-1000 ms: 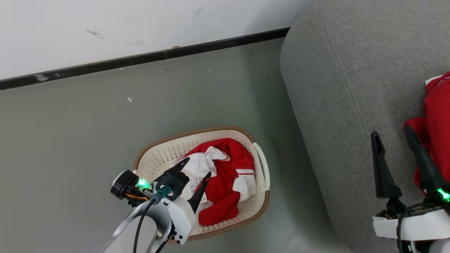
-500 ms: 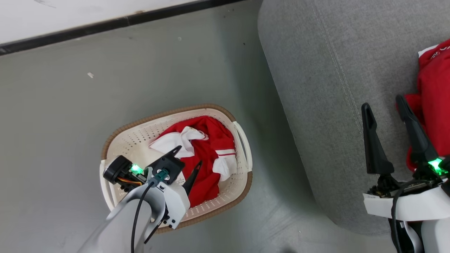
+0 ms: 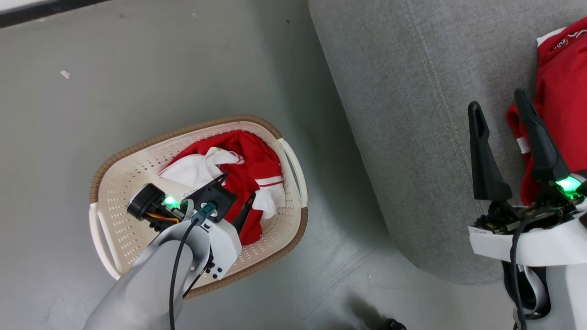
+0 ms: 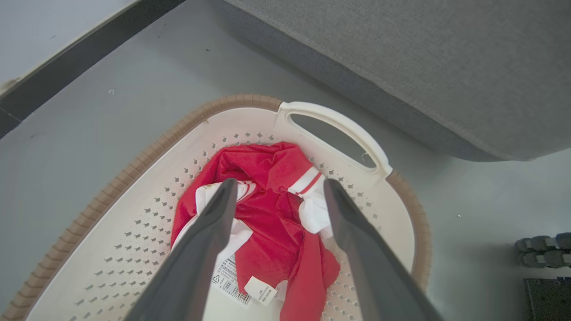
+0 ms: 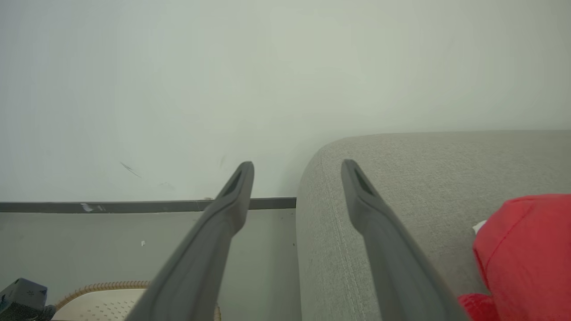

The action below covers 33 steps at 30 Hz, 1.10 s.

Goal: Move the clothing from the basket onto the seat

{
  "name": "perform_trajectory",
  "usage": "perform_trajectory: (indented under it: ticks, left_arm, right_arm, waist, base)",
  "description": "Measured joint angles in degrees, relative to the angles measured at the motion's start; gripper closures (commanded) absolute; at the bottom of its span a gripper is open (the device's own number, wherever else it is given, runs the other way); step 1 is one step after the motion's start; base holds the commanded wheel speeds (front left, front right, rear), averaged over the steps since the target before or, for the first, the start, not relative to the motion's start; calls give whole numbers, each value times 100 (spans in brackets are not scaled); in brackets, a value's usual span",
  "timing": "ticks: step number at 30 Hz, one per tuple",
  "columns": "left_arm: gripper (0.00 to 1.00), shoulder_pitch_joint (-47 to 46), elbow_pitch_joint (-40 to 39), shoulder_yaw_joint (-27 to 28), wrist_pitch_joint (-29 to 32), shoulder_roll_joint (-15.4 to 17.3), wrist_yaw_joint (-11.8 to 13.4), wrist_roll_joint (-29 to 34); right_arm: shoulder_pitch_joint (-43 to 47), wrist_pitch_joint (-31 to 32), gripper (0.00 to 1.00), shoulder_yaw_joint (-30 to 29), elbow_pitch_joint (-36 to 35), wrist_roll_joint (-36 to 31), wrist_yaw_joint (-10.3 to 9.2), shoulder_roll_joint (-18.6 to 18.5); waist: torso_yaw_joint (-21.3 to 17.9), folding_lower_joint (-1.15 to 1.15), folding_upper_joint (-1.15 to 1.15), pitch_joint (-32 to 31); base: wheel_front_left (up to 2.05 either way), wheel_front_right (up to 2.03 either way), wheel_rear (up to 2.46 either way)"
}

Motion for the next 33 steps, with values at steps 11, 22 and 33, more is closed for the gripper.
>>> perform_trajectory:
  ticks: [11, 22, 33]
  left_arm:
    - [0, -315, 460, -146, -1, -18, -24, 136]
    - [0, -477, 910, -158, -44, -26, -66, 142]
    - [0, -740, 1223, -159, -104, -108, -65, 141]
  right_arm:
    - [-443, 0, 0, 171, 37, 151, 0, -2]
    - [-674, 0, 0, 299, 83, 229, 0, -3]
    - [-889, 0, 0, 339, 167, 248, 0, -3]
  waist:
    - [-269, 0, 0, 353]
    - [-438, 0, 0, 592]
    - [-545, 0, 0, 800]
  base:
    - [0, 0, 0]
    - [0, 0, 0]
    - [0, 0, 0]
